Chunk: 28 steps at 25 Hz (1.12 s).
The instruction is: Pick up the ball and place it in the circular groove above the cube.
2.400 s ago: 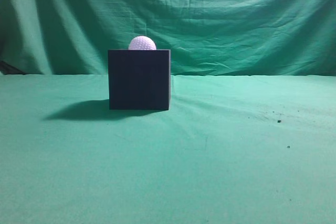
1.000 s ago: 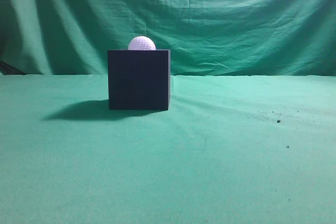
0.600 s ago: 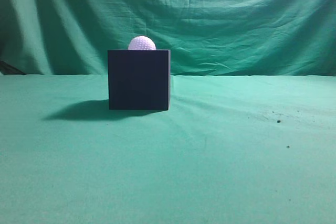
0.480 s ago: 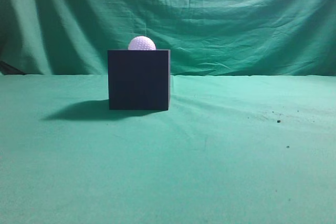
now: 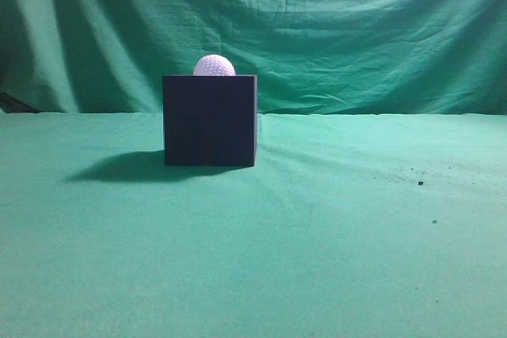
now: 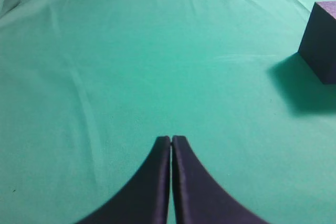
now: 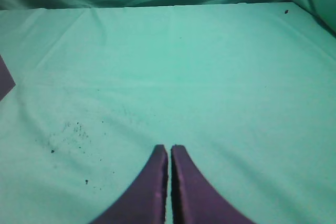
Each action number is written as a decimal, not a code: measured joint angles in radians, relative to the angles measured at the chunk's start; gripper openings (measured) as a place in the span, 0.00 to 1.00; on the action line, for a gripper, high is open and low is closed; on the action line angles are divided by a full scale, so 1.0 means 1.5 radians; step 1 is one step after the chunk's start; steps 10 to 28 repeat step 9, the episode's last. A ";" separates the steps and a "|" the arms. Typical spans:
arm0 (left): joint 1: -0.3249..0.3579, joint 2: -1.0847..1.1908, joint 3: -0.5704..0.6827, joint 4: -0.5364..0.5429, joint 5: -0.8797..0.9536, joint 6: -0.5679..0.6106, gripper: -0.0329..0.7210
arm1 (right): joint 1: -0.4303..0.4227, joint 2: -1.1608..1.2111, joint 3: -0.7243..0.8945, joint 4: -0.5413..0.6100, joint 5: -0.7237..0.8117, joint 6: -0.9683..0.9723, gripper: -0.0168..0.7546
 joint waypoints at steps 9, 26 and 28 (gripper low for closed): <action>0.000 0.000 0.000 0.000 0.000 0.000 0.04 | 0.000 0.000 0.000 0.000 0.001 -0.007 0.02; 0.000 0.000 0.000 0.000 0.000 0.000 0.04 | 0.000 0.000 0.000 0.000 0.001 -0.007 0.02; 0.000 0.000 0.000 0.000 0.000 0.000 0.04 | 0.000 0.000 0.000 0.000 0.001 -0.007 0.02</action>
